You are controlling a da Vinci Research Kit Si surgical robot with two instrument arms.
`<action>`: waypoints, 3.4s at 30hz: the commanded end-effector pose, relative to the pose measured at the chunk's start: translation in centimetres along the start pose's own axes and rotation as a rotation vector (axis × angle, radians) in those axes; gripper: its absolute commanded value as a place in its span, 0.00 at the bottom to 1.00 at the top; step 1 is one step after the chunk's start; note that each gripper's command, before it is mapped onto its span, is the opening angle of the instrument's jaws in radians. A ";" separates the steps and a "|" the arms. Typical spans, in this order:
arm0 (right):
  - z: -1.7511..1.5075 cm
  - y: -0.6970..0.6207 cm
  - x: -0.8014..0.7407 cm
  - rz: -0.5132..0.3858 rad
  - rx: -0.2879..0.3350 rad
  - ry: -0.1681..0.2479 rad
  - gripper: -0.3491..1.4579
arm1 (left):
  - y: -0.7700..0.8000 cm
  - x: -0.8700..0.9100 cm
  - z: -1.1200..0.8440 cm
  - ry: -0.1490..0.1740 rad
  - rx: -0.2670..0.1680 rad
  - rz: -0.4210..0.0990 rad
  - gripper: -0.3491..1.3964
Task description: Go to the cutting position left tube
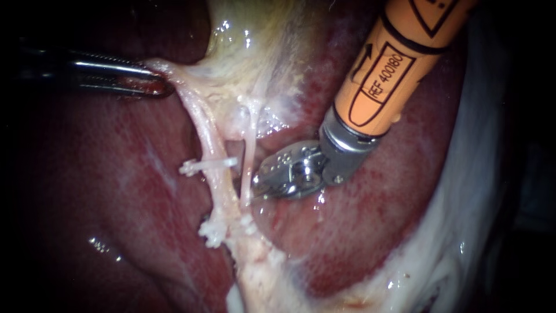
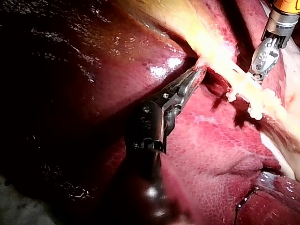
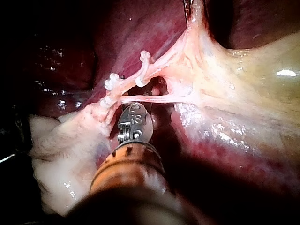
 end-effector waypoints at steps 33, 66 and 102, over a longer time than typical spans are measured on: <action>-1.00 0.18 -0.59 0.000 0.071 0.002 0.77 | 0.00 -0.01 -0.02 0.000 -0.001 0.001 0.00; -0.40 0.12 -0.51 0.165 0.249 0.073 0.85 | 0.00 -0.01 -0.03 0.002 -0.002 0.000 0.00; 0.19 0.15 0.00 0.222 0.371 0.201 0.91 | 0.00 -0.01 0.00 0.000 0.001 0.001 0.00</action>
